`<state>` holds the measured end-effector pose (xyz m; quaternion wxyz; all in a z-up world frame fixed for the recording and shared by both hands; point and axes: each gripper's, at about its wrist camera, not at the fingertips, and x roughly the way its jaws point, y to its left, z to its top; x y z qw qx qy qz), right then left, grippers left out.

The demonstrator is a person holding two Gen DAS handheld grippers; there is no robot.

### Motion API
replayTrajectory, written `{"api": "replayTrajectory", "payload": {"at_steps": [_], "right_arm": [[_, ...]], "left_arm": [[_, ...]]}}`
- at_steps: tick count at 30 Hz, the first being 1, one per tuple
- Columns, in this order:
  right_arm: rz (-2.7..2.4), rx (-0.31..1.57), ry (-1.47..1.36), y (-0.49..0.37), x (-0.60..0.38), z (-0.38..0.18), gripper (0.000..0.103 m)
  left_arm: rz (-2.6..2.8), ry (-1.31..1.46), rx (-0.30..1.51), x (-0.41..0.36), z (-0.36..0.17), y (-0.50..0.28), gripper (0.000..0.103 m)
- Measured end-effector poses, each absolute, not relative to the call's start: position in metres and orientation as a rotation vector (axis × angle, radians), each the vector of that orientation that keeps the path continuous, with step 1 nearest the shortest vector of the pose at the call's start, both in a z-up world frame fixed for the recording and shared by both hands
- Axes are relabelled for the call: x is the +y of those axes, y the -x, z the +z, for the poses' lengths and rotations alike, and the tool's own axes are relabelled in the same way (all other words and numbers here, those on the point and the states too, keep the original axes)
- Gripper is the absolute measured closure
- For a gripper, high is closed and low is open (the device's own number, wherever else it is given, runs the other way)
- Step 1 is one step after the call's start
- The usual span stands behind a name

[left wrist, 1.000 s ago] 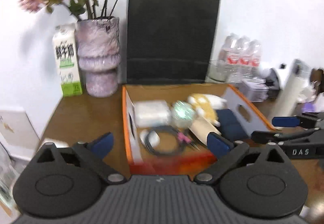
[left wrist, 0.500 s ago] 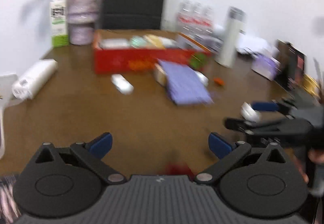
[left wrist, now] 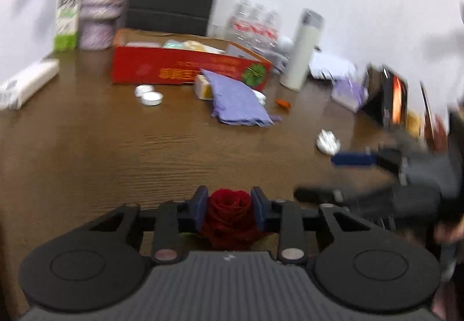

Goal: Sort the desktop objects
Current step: 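Grasp the red rose with left tool while right tool grasps the purple cloth pouch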

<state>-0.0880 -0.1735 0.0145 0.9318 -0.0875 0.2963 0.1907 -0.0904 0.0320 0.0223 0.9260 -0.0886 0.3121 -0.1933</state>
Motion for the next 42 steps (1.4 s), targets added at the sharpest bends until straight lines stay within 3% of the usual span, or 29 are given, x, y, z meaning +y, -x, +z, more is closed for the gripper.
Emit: {"api": "replayTrajectory", "payload": {"at_steps": [6,12,13,14,16,19,20,21,22,23,24,25,26,27,29,31,32,33,35,37,42], "right_arm": [[0.558,0.557,0.234,0.101,-0.144,0.015,0.023],[0.581,0.553,0.302,0.099,-0.111,0.009,0.045],[0.579,0.565,0.298,0.096,-0.11,0.008,0.056],[0.568,0.579,0.292,0.093,-0.111,0.008,0.075],[0.489,0.606,0.261,0.08,-0.117,0.007,0.094],[0.327,0.631,0.187,0.055,-0.138,0.008,0.091],[0.301,0.63,0.165,0.048,-0.147,0.011,0.09],[0.288,0.624,0.143,0.04,-0.154,0.014,0.089],[0.278,0.615,0.124,0.033,-0.16,0.017,0.082],[0.27,0.61,0.114,0.024,-0.164,0.019,0.063],[0.267,0.603,0.112,0.016,-0.166,0.021,0.05],[0.264,0.596,0.109,0.005,-0.167,0.024,0.029],[0.261,0.589,0.109,-0.006,-0.167,0.025,0.021],[0.259,0.588,0.107,-0.016,-0.166,0.024,0.021],[0.261,0.616,0.086,-0.042,-0.162,0.023,0.021],[0.256,0.657,0.061,-0.067,-0.158,0.016,0.023],[0.241,0.677,0.055,-0.078,-0.156,0.012,0.026],[0.23,0.683,0.049,-0.084,-0.154,0.008,0.032],[0.233,0.662,0.013,-0.086,-0.155,0.002,0.064],[0.265,0.651,-0.002,-0.081,-0.155,0.002,0.087],[0.264,0.583,0.041,-0.027,-0.165,0.024,0.089]], "left_arm": [[-0.375,0.539,0.723,0.076,0.013,0.064,0.078],[-0.405,0.542,0.725,0.071,0.018,0.061,0.078],[-0.403,0.526,0.717,0.069,0.02,0.062,0.078],[-0.404,0.504,0.705,0.067,0.024,0.064,0.078],[-0.396,0.446,0.678,0.061,0.029,0.067,0.078],[-0.34,0.304,0.655,0.05,0.032,0.072,0.074],[-0.325,0.25,0.651,0.044,0.031,0.073,0.065],[-0.319,0.211,0.644,0.04,0.03,0.075,0.046],[-0.313,0.182,0.635,0.035,0.029,0.077,0.038],[-0.307,0.15,0.619,0.03,0.029,0.081,0.025],[-0.307,0.122,0.596,0.027,0.03,0.084,0.02],[-0.315,0.094,0.568,0.024,0.031,0.088,0.017],[-0.321,0.069,0.55,0.022,0.032,0.09,0.007],[-0.312,0.046,0.542,0.019,0.031,0.09,0.002],[-0.292,0.022,0.568,0.015,0.027,0.088,0.002],[-0.287,0.045,0.615,0.017,0.021,0.082,0.009],[-0.29,0.073,0.643,0.02,0.018,0.08,0.033],[-0.302,0.106,0.668,0.024,0.016,0.077,0.047],[-0.305,0.129,0.654,0.028,0.017,0.079,0.054],[-0.303,0.144,0.644,0.031,0.017,0.079,0.057],[-0.24,0.168,0.64,0.036,0.017,0.073,0.057]]}}
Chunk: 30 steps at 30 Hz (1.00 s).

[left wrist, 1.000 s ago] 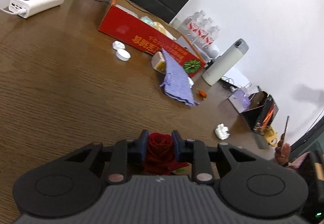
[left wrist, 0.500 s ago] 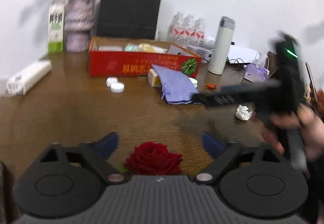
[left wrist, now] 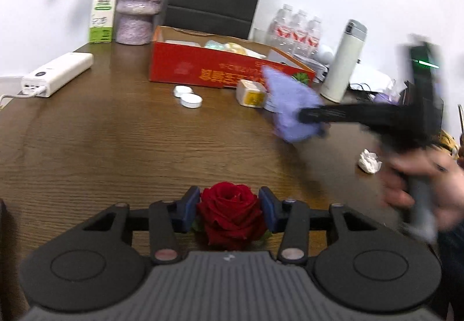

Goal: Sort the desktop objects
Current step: 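Grasp the red rose with left tool while right tool grasps the purple cloth pouch, then carry the red rose and purple pouch toward the box with both tools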

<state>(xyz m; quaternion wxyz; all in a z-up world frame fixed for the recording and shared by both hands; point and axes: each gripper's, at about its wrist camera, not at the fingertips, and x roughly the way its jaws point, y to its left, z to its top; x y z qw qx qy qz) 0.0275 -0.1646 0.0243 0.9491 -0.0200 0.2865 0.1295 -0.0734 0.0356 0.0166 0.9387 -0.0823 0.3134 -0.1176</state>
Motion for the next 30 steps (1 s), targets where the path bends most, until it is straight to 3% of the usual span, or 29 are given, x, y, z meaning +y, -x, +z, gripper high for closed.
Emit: {"api": "replayTrajectory", "payload": {"at_steps": [3,6,8,10,14,17,18,21,23,24,26,30], "right_arm": [[0.372,0.616,-0.011,0.019,-0.186,0.036,0.088],[0.416,0.7,0.028,0.047,-0.196,0.034,0.078],[0.369,0.707,0.086,0.061,-0.199,0.032,0.035],[0.325,0.676,0.113,0.07,-0.203,0.033,0.018],[0.343,0.668,0.101,0.067,-0.202,0.035,0.018],[0.37,0.692,0.1,0.051,-0.188,0.024,0.018],[0.362,0.712,0.101,0.042,-0.182,0.02,0.018],[0.356,0.724,0.133,0.03,-0.164,0.009,0.03],[0.386,0.704,0.132,0.032,-0.16,0.007,0.052],[0.402,0.709,0.13,0.032,-0.158,0.008,0.057],[0.399,0.712,0.142,0.035,-0.155,0.009,0.083],[0.391,0.709,0.129,0.038,-0.158,0.009,0.098]], "left_arm": [[-0.224,0.161,0.637,0.039,0.018,0.074,0.057],[-0.243,0.142,0.633,0.035,0.018,0.074,0.054],[-0.254,0.116,0.625,0.028,0.019,0.075,0.044],[-0.253,0.073,0.612,0.021,0.02,0.078,0.039],[-0.25,0.048,0.595,0.018,0.024,0.093,0.023],[-0.232,0.086,0.6,0.023,0.023,0.091,0.024],[-0.22,0.098,0.612,0.025,0.021,0.088,0.033],[-0.219,0.115,0.636,0.026,0.019,0.082,0.048],[-0.235,0.114,0.634,0.026,0.019,0.082,0.055],[-0.24,0.117,0.628,0.026,0.02,0.083,0.059],[-0.236,0.134,0.628,0.026,0.021,0.082,0.063],[-0.244,0.121,0.627,0.02,0.022,0.084,0.064]]}}
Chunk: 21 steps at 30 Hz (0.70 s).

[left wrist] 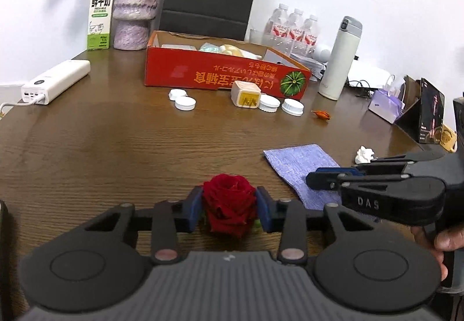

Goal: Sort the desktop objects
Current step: 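Carry the red rose and purple pouch toward the box with both tools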

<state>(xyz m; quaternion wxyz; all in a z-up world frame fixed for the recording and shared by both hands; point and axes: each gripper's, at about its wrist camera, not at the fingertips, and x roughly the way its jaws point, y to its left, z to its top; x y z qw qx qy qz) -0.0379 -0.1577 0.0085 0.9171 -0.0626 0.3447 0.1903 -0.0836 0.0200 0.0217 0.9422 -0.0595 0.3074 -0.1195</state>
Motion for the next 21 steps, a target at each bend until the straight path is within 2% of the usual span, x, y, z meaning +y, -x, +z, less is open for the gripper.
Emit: {"api": "replayTrajectory", "payload": {"at_steps": [2,10,13,15,17,19,21], "right_arm": [[0.383,0.709,0.094,0.036,-0.163,0.009,0.103],[0.363,0.562,0.035,0.056,-0.182,0.044,0.103],[0.354,0.576,0.023,0.052,-0.187,0.046,0.102],[0.344,0.646,0.015,0.043,-0.19,0.035,0.087],[0.342,0.692,-0.001,0.038,-0.19,0.024,0.044],[0.366,0.71,-0.033,0.036,-0.19,0.015,0.021],[0.376,0.715,-0.023,0.035,-0.184,0.01,0.019]], "left_arm": [[-0.243,0.117,0.625,0.019,0.022,0.085,0.064],[-0.221,0.123,0.628,0.021,0.023,0.083,0.064],[-0.228,0.108,0.625,0.019,0.023,0.085,0.064],[-0.232,0.104,0.626,0.018,0.023,0.086,0.063],[-0.237,0.101,0.625,0.018,0.022,0.085,0.062],[-0.237,0.091,0.624,0.017,0.022,0.085,0.062],[-0.237,0.085,0.626,0.015,0.022,0.085,0.061]]}}
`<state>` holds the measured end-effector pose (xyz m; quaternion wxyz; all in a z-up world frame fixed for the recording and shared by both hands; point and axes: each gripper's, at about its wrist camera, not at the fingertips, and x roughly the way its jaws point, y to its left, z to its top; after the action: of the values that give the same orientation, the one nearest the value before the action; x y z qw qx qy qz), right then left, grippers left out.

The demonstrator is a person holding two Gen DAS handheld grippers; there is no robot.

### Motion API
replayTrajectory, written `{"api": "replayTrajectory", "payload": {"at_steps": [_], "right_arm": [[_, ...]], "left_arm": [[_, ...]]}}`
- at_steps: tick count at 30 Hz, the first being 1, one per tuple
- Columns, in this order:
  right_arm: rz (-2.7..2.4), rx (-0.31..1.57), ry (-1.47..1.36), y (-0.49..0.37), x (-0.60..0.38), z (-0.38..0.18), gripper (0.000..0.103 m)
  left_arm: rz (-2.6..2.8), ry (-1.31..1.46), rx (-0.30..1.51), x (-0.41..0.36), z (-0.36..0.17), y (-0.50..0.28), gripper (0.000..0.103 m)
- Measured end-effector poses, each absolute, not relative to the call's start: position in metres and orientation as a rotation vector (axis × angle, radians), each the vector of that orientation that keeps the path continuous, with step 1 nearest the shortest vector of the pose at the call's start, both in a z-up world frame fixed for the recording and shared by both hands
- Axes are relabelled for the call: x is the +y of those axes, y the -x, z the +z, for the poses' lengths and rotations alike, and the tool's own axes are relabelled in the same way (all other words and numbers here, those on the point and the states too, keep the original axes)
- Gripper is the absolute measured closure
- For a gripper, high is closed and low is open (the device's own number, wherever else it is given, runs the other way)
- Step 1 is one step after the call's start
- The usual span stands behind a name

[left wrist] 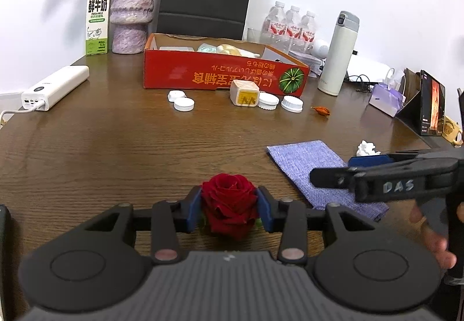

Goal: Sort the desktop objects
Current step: 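Carry the red rose and purple pouch toward the box with both tools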

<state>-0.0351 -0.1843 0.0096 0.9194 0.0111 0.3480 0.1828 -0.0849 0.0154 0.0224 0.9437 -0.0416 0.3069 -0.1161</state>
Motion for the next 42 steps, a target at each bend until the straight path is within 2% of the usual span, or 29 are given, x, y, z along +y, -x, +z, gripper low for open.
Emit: {"api": "replayTrajectory", "payload": {"at_steps": [4,8,13,15,17,18,20,22,28,33,38,42], "right_arm": [[0.343,0.714,0.131,0.035,-0.158,0.001,0.014],[0.356,0.732,0.123,0.028,-0.157,0.003,0.027],[0.363,0.724,0.121,0.026,-0.162,0.002,0.03],[0.357,0.723,0.121,0.027,-0.163,0.003,0.039],[0.346,0.713,0.114,0.03,-0.168,0.004,0.06],[0.338,0.708,0.11,0.032,-0.17,0.005,0.065],[0.327,0.702,0.097,0.034,-0.178,0.005,0.087],[0.312,0.701,0.079,0.036,-0.186,0.005,0.096],[0.315,0.679,0.026,0.048,-0.198,0.008,0.099],[0.324,0.519,-0.028,0.034,-0.208,0.058,0.099],[0.266,0.385,-0.079,-0.046,-0.219,0.12,0.098],[0.233,0.381,-0.101,-0.139,-0.21,0.151,0.096]], "left_arm": [[-0.236,0.079,0.627,0.015,0.022,0.085,0.061],[-0.238,0.086,0.625,0.015,0.022,0.083,0.061],[-0.25,0.105,0.625,0.016,0.02,0.084,0.061],[-0.253,0.107,0.627,0.015,0.02,0.086,0.061],[-0.259,0.097,0.629,0.013,0.021,0.089,0.061],[-0.26,0.092,0.63,0.013,0.021,0.09,0.061],[-0.27,0.087,0.63,0.012,0.022,0.093,0.062],[-0.274,0.086,0.627,0.009,0.021,0.094,0.063],[-0.275,0.075,0.621,0.002,0.027,0.095,0.066],[-0.344,0.079,0.589,0.009,0.063,0.062,0.067],[-0.343,0.012,0.498,0.006,0.129,-0.024,0.067],[-0.346,-0.003,0.551,-0.006,0.15,-0.136,0.066]]}}
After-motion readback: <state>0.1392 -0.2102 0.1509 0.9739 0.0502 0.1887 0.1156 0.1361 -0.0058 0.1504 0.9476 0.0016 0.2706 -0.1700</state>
